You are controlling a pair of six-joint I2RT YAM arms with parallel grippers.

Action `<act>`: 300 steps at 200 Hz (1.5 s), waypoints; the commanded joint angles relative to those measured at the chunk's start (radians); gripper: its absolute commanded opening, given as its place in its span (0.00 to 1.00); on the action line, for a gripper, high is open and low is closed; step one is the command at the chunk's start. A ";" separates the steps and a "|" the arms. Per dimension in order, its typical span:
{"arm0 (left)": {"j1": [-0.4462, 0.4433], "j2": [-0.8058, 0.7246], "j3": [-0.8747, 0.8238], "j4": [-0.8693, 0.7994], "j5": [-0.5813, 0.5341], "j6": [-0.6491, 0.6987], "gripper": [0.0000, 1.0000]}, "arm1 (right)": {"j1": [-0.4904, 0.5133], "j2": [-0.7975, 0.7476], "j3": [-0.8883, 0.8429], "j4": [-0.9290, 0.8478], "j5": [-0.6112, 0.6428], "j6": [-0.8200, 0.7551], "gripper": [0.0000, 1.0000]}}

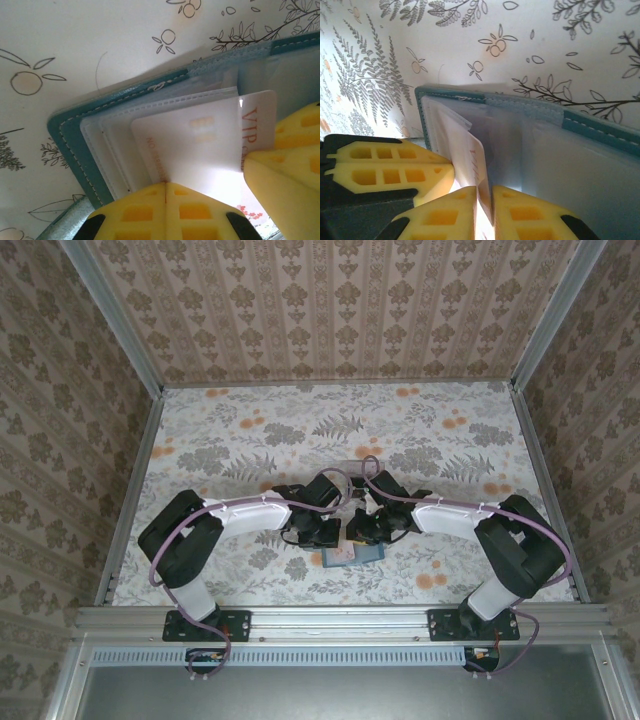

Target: Take the credit cards out of the card holder

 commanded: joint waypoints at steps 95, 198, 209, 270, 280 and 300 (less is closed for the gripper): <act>-0.011 0.035 0.012 -0.066 -0.022 0.030 0.00 | -0.034 -0.094 0.029 -0.198 0.105 -0.098 0.09; -0.010 0.022 0.015 -0.075 -0.026 0.030 0.00 | -0.043 -0.150 0.065 -0.332 0.202 -0.150 0.09; -0.010 0.020 0.015 -0.076 -0.028 0.030 0.00 | -0.043 -0.152 0.065 -0.333 0.204 -0.149 0.10; -0.017 0.013 0.013 -0.071 -0.020 0.026 0.00 | -0.011 -0.087 0.081 -0.273 0.146 -0.135 0.10; -0.018 0.009 0.012 -0.072 -0.020 0.025 0.00 | -0.005 -0.076 0.090 -0.273 0.145 -0.132 0.10; -0.019 0.000 0.002 -0.069 -0.020 0.019 0.00 | 0.004 -0.070 0.098 -0.271 0.145 -0.126 0.11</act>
